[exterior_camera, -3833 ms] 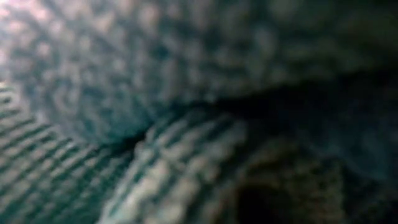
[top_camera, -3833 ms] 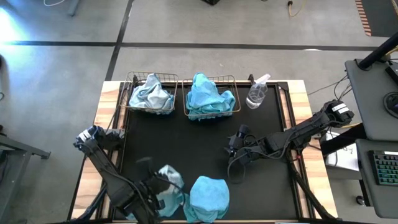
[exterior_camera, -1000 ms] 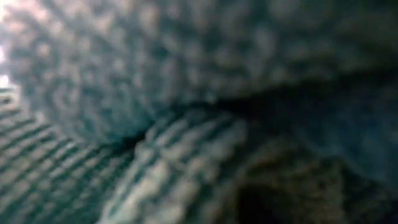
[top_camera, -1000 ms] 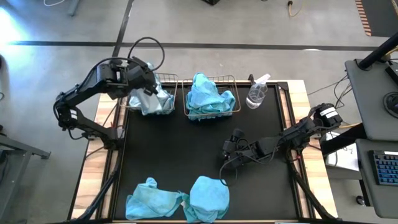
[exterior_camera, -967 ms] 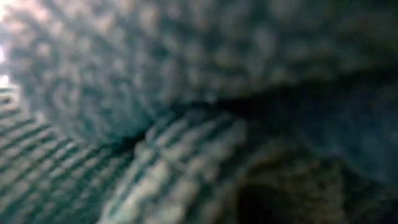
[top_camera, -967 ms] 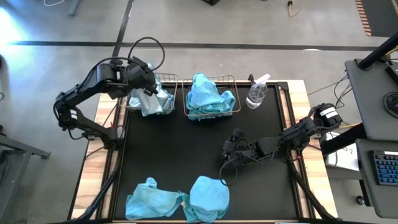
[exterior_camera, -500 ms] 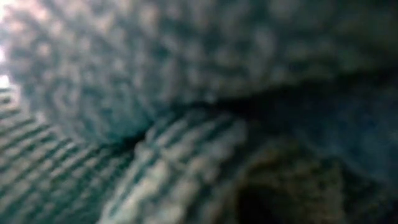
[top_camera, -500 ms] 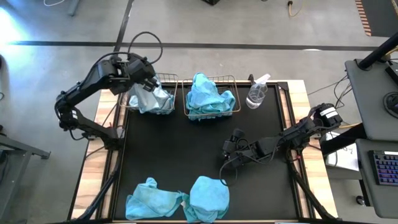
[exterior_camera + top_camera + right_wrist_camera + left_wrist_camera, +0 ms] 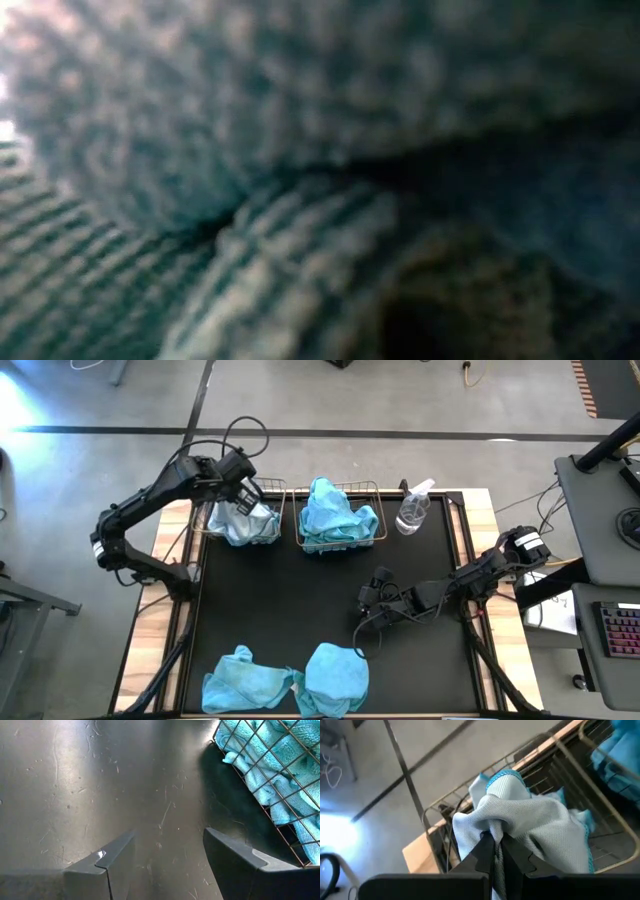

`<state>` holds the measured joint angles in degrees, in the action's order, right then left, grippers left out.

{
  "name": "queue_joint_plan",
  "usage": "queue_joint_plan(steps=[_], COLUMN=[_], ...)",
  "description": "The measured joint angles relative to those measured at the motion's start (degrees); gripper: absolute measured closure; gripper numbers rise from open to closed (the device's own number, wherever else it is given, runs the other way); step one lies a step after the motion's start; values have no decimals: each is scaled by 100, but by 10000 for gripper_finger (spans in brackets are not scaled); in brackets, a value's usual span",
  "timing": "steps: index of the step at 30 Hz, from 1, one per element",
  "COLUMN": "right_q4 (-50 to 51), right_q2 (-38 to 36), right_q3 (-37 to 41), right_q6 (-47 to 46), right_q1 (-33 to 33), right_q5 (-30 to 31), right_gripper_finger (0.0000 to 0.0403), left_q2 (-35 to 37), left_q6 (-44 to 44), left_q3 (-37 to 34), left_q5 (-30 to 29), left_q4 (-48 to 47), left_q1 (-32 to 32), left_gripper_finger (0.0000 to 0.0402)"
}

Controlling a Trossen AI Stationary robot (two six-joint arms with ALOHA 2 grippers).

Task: Sort microfiber towel by color & place in baskets
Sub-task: Put the light-blue microfiber towel into the left wire basket

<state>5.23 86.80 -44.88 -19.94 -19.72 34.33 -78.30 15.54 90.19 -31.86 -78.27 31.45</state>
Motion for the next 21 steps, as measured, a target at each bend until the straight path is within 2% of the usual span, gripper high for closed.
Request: queue_joint_plan(steps=[7,11,21], right_q4=[2,0,0], right_q2=[0,0,0], right_q3=[0,0,0], right_q6=[0,0,-2], right_q1=[0,1,0], right_q5=[0,0,0], right_gripper_finger=[179,179,179], left_q2=[5,5,5], left_q6=[-196,-128,-157], left_q3=[-568,-886,-1046], left_q5=[603,497,501], left_q4=[10,63,332], left_q1=[32,36,34], left_gripper_finger=[400,393,320])
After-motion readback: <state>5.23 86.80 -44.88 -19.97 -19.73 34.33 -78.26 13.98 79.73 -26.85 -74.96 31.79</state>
